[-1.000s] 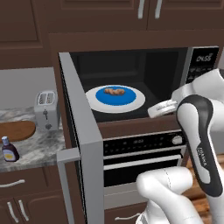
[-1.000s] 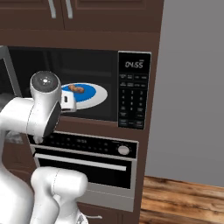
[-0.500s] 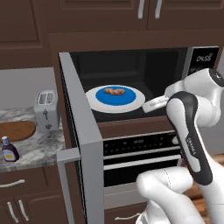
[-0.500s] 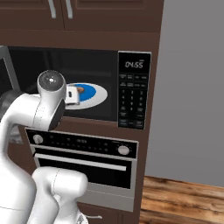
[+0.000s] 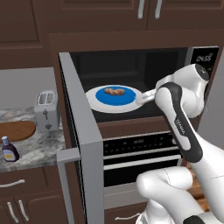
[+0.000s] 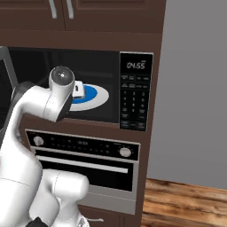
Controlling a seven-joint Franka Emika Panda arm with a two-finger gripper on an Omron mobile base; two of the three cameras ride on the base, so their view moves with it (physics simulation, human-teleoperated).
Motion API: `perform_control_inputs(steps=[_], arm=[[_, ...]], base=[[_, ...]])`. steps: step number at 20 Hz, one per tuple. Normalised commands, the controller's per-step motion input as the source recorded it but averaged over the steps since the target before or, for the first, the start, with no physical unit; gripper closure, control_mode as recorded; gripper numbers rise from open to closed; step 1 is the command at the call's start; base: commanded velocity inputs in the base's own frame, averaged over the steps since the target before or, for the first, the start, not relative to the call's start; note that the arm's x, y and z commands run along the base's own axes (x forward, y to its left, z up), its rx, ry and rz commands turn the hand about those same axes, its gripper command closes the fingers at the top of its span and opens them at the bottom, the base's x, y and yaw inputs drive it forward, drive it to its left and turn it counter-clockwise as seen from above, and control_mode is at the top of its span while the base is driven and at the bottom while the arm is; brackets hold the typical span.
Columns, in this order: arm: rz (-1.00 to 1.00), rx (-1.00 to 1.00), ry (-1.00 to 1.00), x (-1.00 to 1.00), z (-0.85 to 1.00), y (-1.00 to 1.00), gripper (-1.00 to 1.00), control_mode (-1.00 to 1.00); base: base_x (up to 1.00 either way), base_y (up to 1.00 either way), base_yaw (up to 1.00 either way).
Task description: Retrieve the reheated potato from the microwave, then place the potato, cheese, and condiment on the cutting board.
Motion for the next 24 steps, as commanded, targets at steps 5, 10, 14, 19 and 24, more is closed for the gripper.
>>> perform_control_inputs(steps=[5, 10, 14, 19, 24], arm=[[0.04, 0.00, -0.03, 0.54, -0.03, 0.11, -1.00, -1.00], [0.02, 0.00, -0.09, 0.44, -0.15, 0.03, -1.00, -1.00], [0.06, -0.01, -0.09, 0.18, -0.22, 0.10, -1.00, -1.00], [0.04, 0.00, -0.01, 0.42, -0.02, 0.04, -1.00, -1.00], [0.00, 0.00, 0.00, 0.45, -0.01, 0.11, -1.00, -1.00]], base=[[0.00, 0.00, 0.00], [0.00, 0.00, 0.00], [0.00, 0.00, 0.00], [0.00, 0.00, 0.00], [0.00, 0.00, 0.00]])
